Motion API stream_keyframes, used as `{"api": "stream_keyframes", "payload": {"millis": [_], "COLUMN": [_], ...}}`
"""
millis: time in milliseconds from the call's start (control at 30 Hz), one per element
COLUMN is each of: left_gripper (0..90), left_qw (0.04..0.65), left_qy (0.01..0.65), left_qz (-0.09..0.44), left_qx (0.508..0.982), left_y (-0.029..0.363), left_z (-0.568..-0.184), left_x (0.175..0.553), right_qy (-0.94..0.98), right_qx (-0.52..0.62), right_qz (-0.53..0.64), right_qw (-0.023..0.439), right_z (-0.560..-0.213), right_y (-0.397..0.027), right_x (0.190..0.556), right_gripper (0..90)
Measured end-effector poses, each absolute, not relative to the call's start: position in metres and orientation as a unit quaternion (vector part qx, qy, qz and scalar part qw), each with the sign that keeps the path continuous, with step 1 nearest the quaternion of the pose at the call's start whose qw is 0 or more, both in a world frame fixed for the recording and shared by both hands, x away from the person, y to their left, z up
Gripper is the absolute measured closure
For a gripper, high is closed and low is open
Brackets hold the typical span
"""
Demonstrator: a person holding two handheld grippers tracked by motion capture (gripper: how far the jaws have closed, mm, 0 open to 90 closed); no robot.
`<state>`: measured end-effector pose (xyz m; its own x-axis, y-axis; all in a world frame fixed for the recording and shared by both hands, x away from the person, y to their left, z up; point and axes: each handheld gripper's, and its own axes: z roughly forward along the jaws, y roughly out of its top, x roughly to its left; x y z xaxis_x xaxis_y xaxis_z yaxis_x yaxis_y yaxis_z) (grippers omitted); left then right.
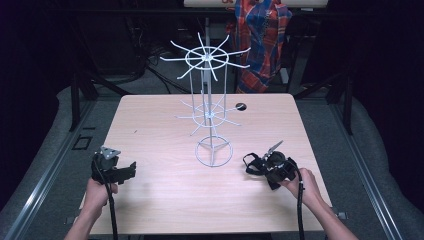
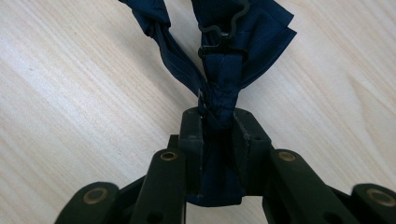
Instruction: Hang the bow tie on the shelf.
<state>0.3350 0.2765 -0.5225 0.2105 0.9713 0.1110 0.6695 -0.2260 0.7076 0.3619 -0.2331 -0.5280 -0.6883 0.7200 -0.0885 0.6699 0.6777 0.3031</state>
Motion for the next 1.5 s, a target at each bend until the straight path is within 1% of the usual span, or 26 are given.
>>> {"api": "stream_keyframes", "payload": {"millis": [33, 67, 100, 133, 733, 1067, 1500], "left_gripper": [16.0, 16.0, 16.0, 15.9, 16.0, 16.0, 16.0], "left_qw": [0.268, 0.268, 0.268, 0.268, 0.266, 0.266, 0.266], "left_qy": [0.562, 0.562, 0.562, 0.561, 0.562, 0.560, 0.560], "left_qz": [0.282, 0.282, 0.281, 0.281, 0.280, 0.281, 0.279], "left_qx": [0.730, 0.730, 0.731, 0.731, 0.731, 0.733, 0.733], "left_y": [0.276, 0.276, 0.276, 0.276, 0.275, 0.275, 0.276], "left_z": [-0.523, -0.523, -0.523, -0.523, -0.523, -0.523, -0.523], "left_x": [0.335, 0.335, 0.335, 0.335, 0.336, 0.335, 0.336], "right_qy": [0.897, 0.909, 0.909, 0.907, 0.899, 0.895, 0.891], "right_qx": [0.400, 0.384, 0.384, 0.387, 0.388, 0.391, 0.386], "right_qz": [0.153, 0.123, 0.123, 0.132, 0.160, 0.167, 0.190], "right_qw": [0.108, 0.109, 0.109, 0.103, 0.130, 0.134, 0.145], "right_z": [-0.532, -0.527, -0.527, -0.527, -0.515, -0.512, -0.499], "right_y": [-0.232, -0.234, -0.234, -0.234, -0.238, -0.240, -0.238], "right_x": [0.360, 0.361, 0.361, 0.361, 0.359, 0.358, 0.354], "right_gripper": [75.2, 75.2, 75.2, 75.2, 75.1, 75.1, 75.1]}}
